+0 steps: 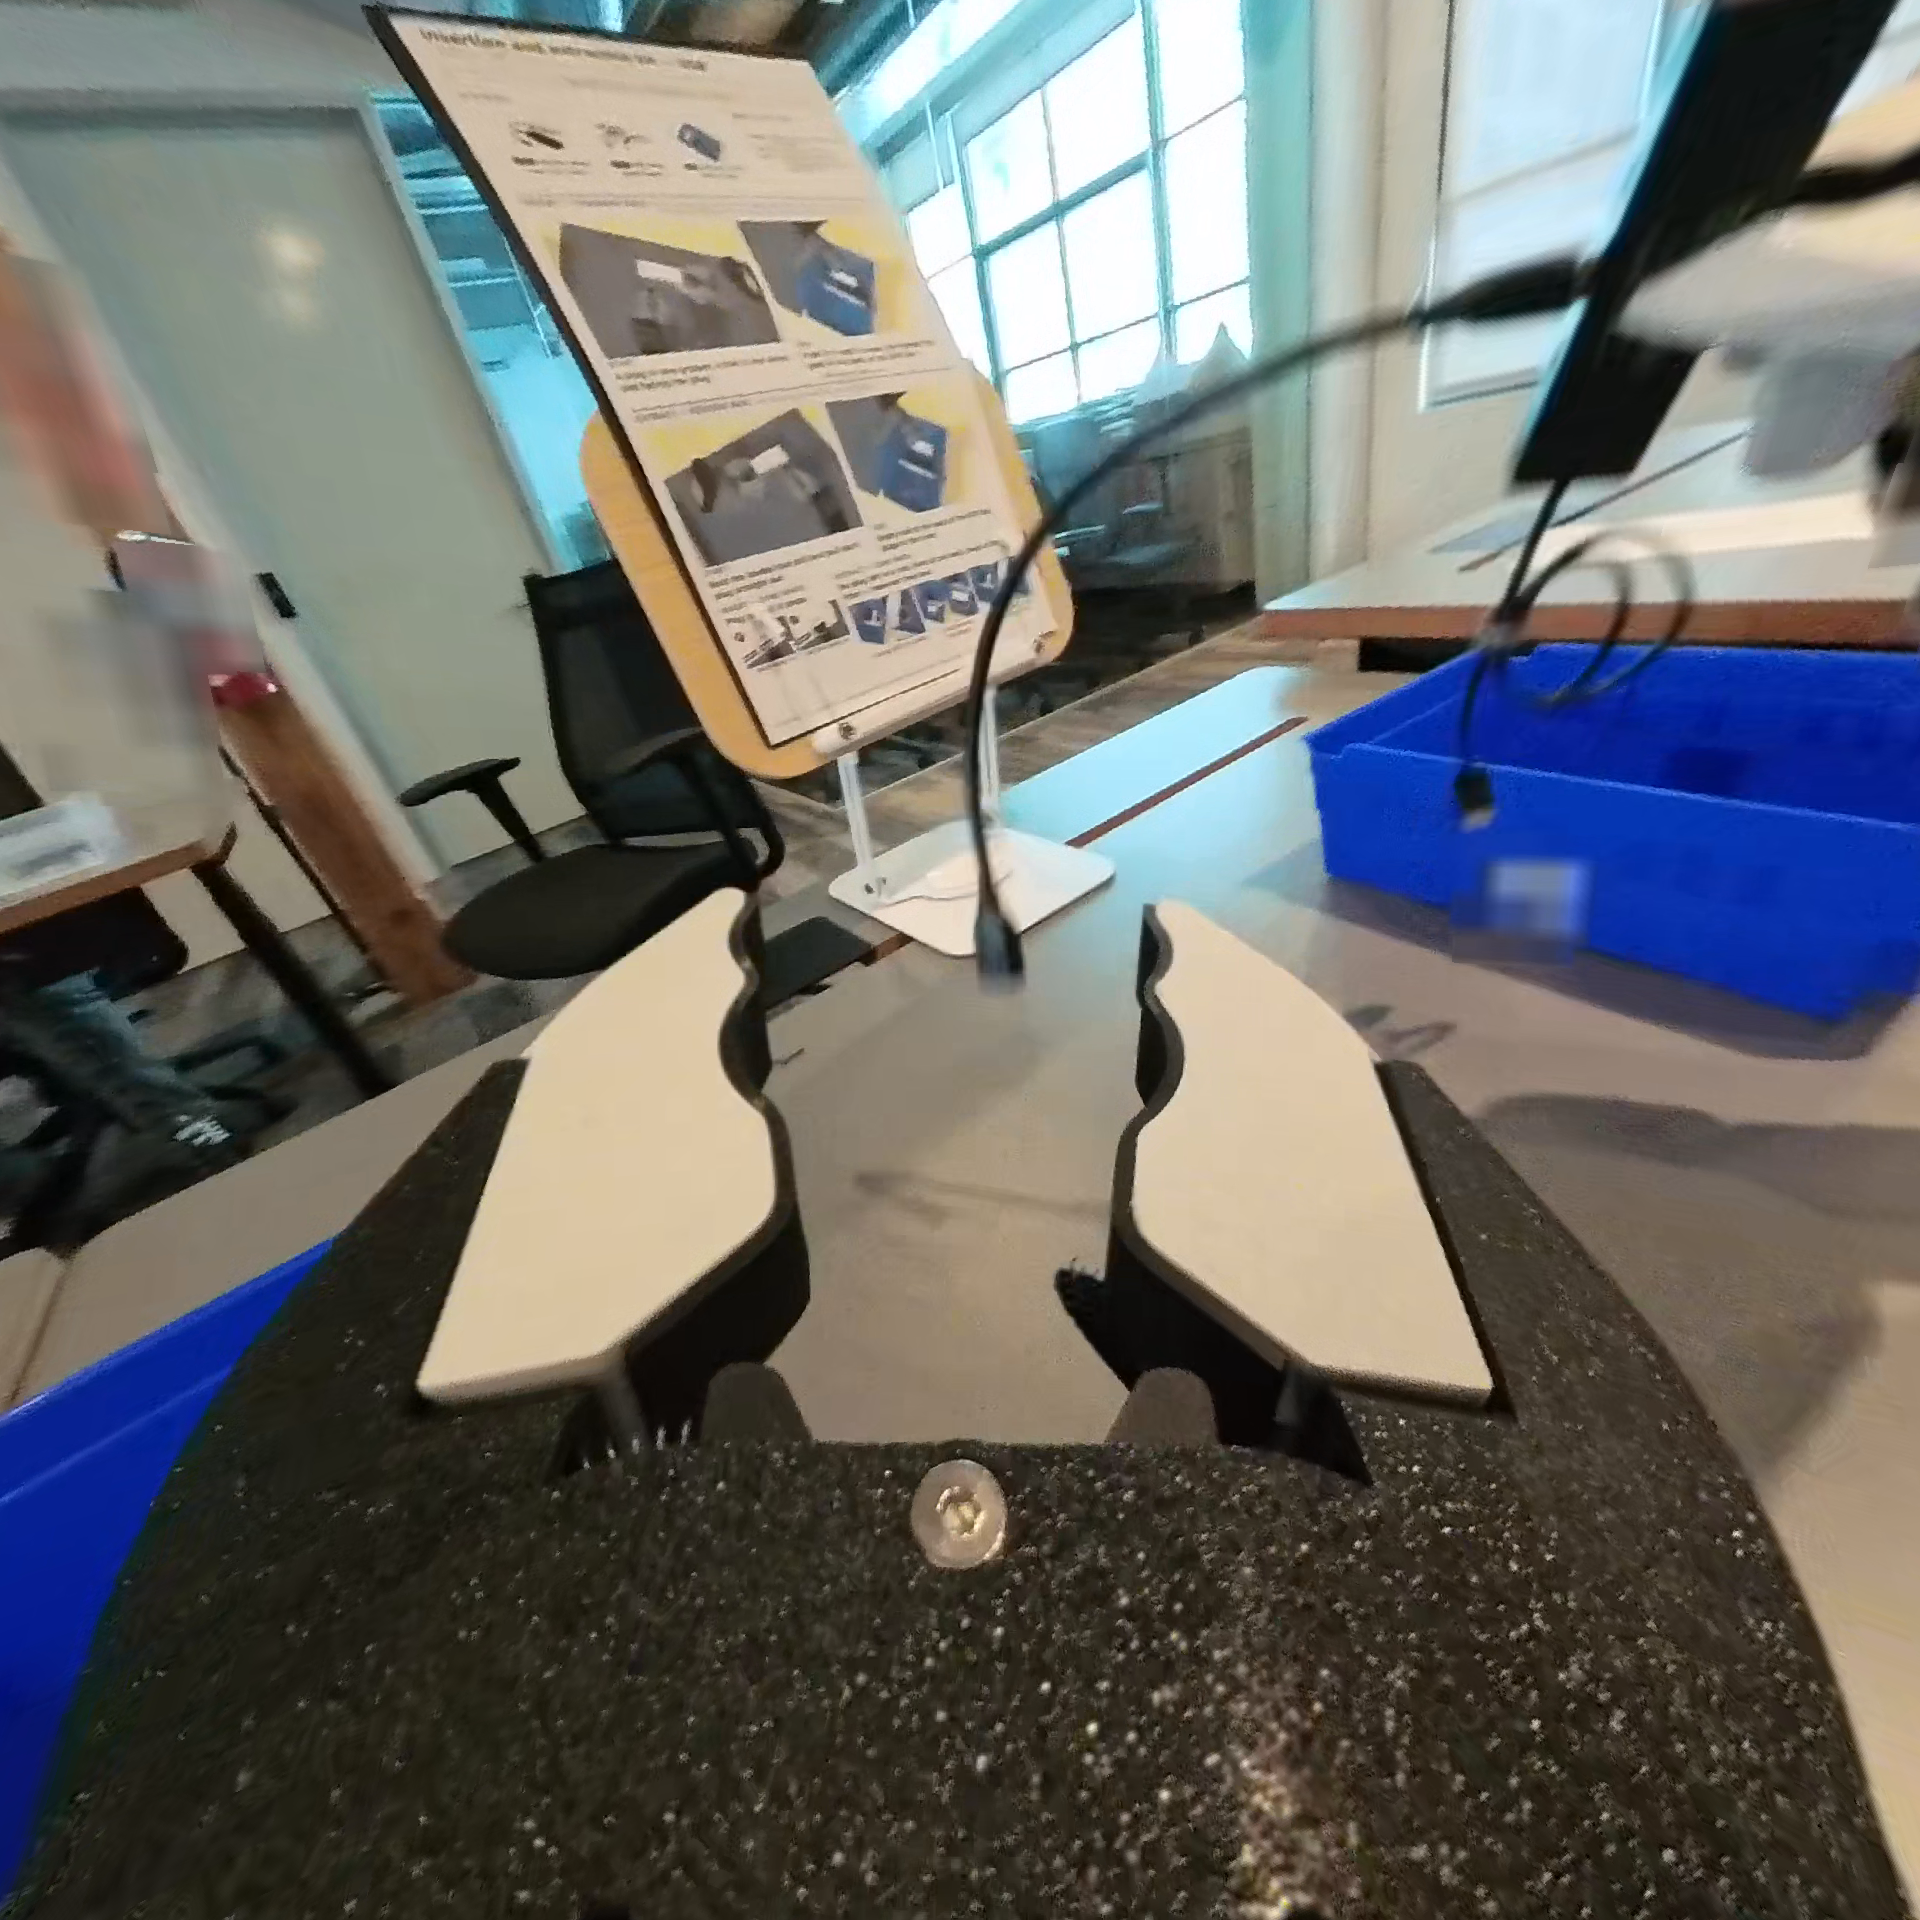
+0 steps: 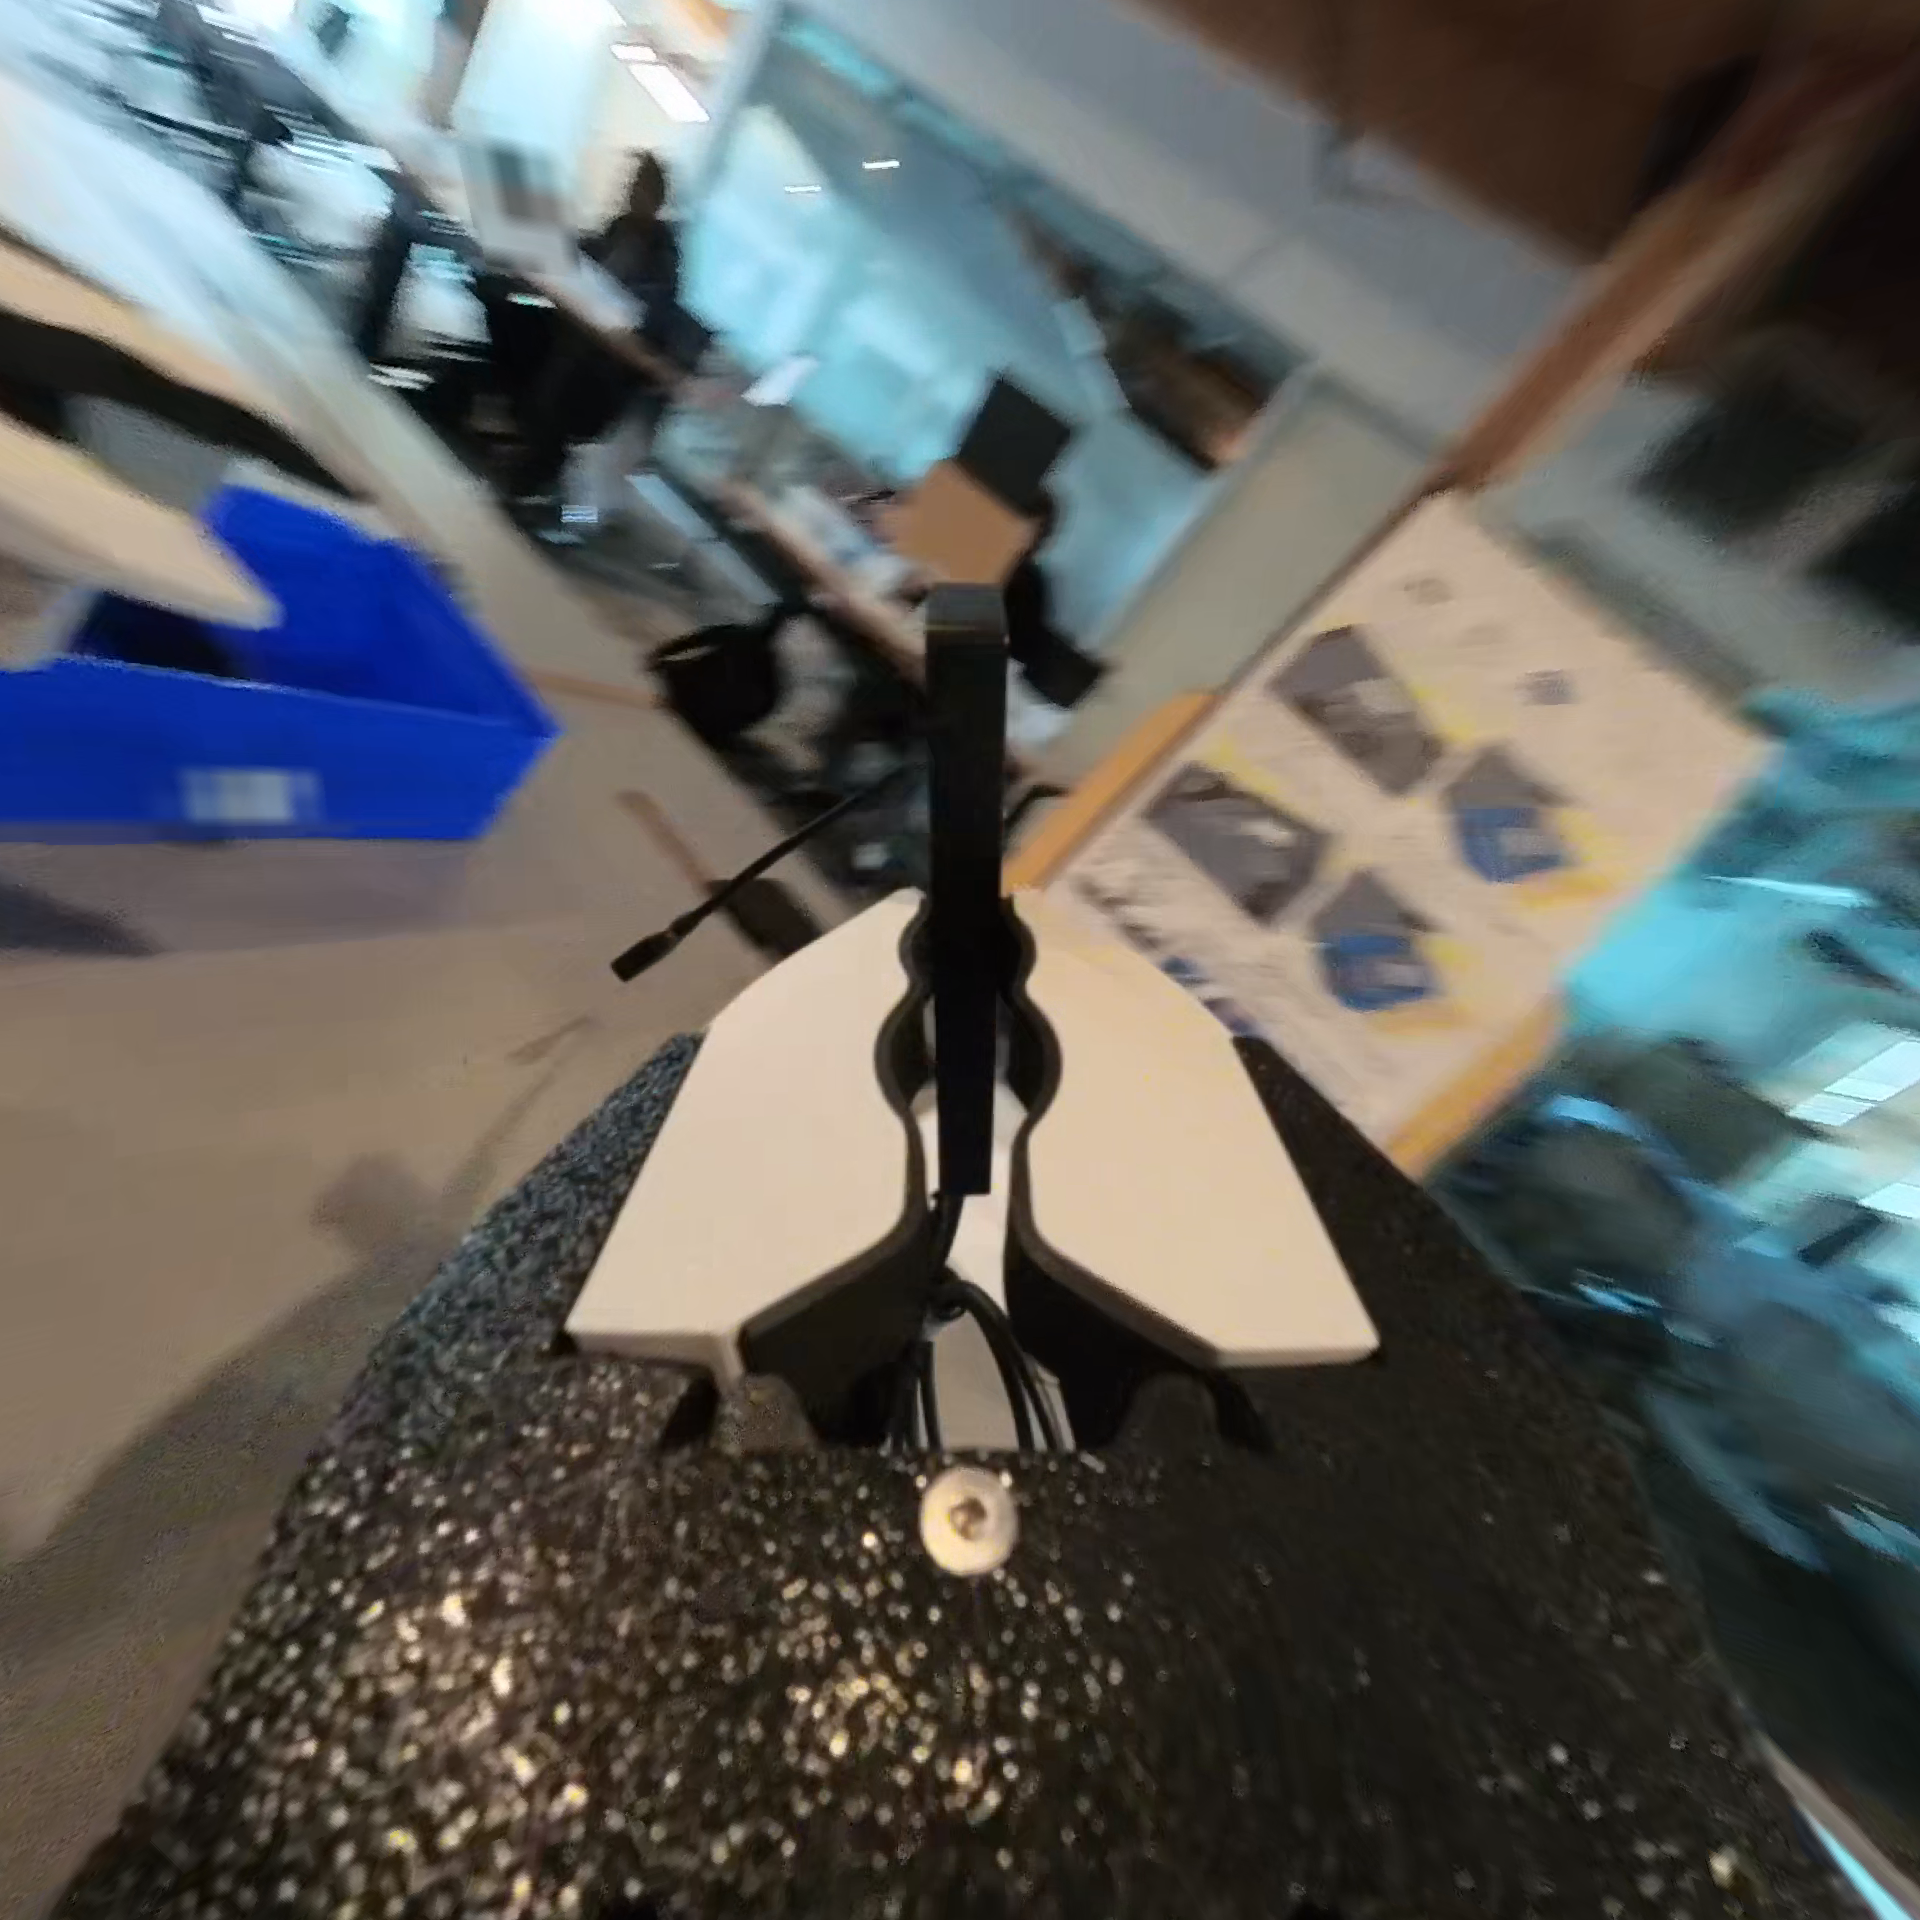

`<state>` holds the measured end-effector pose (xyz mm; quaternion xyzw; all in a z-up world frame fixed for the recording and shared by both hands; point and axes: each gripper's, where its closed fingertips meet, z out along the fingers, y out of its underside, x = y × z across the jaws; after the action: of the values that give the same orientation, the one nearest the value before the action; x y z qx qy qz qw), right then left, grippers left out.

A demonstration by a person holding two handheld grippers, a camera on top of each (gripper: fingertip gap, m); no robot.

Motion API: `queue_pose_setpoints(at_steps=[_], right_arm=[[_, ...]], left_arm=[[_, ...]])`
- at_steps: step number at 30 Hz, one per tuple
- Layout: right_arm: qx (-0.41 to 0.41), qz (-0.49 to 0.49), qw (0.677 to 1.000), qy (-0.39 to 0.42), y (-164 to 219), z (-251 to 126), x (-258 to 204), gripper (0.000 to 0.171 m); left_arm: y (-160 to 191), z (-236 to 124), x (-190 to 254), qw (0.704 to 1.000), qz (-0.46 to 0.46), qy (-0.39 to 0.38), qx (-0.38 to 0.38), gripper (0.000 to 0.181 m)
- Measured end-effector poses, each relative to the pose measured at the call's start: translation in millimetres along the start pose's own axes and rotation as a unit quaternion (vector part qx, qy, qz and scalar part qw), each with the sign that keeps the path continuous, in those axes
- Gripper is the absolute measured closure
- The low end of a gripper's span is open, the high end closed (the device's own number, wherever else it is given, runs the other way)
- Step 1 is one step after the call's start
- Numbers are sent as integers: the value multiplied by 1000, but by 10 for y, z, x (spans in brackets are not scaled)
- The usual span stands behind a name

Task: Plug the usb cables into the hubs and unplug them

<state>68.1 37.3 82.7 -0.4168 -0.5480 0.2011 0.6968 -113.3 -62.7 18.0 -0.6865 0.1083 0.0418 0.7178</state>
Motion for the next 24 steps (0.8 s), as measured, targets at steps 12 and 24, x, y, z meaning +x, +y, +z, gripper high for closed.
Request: queue_pose_setpoints(at_steps=[12,24], right_arm=[[-188,-38,935,299,300,-1511,1326,161],[-411,52,892,183,1756,-1239,1221,160]], left_arm=[[261,184,87,999,-13,26,-42,113],[569,345,276,992,-10,57,-113,114]])
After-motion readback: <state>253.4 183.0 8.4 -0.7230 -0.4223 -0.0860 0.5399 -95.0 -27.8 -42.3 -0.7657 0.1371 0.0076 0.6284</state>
